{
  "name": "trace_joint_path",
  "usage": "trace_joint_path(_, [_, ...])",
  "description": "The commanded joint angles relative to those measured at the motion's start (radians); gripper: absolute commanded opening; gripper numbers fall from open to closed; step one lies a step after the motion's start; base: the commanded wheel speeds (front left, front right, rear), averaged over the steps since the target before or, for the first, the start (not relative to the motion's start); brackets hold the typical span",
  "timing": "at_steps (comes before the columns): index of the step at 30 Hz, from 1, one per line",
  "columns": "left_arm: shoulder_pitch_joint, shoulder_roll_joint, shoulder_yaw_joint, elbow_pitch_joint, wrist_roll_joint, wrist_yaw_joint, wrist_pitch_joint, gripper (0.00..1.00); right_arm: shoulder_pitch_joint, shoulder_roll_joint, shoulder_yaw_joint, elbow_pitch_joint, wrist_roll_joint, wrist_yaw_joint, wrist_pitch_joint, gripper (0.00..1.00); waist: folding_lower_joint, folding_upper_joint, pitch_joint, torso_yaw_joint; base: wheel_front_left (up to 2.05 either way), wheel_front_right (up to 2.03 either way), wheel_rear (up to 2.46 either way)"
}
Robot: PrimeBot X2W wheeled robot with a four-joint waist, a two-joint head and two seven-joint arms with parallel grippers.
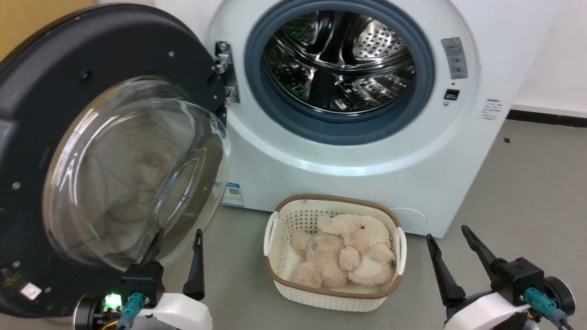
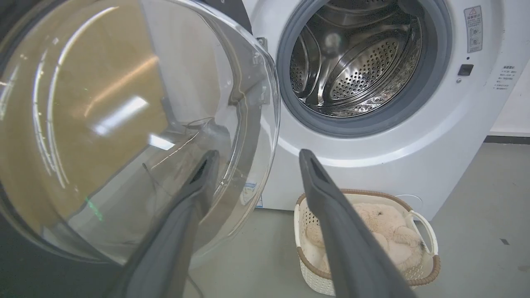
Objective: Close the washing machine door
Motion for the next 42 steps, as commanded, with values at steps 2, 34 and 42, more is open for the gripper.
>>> trace_joint_path(2, [0.007, 0.007, -0.001, 0.004, -0.006, 0.006, -0.016, 1.0, 0.01, 0.002, 0.004, 0.008, 0.009, 0.0, -0.014, 1.0, 0.0, 0.0, -0.002, 0.023, 0.0, 0.0, 0.0])
trace_joint_path(34, [0.046, 0.008, 0.034, -0.031, -0.029, 0.041, -0.081, 1.0, -0.065, 0.003, 0.096, 0.084, 0.024, 0.001, -0.074, 1.0, 0.0, 0.0, 0.02, 0.167, 0.0, 0.0, 0.0])
trace_joint_path(42, [0.057, 0.007, 0.042, -0.047, -0.029, 0.051, -0.098, 1.0, -0.091, -0.003, 0.126, 0.113, 0.037, 0.001, -0.093, 1.0, 0.0, 0.0, 0.026, 0.204, 0.0, 0.0, 0.0])
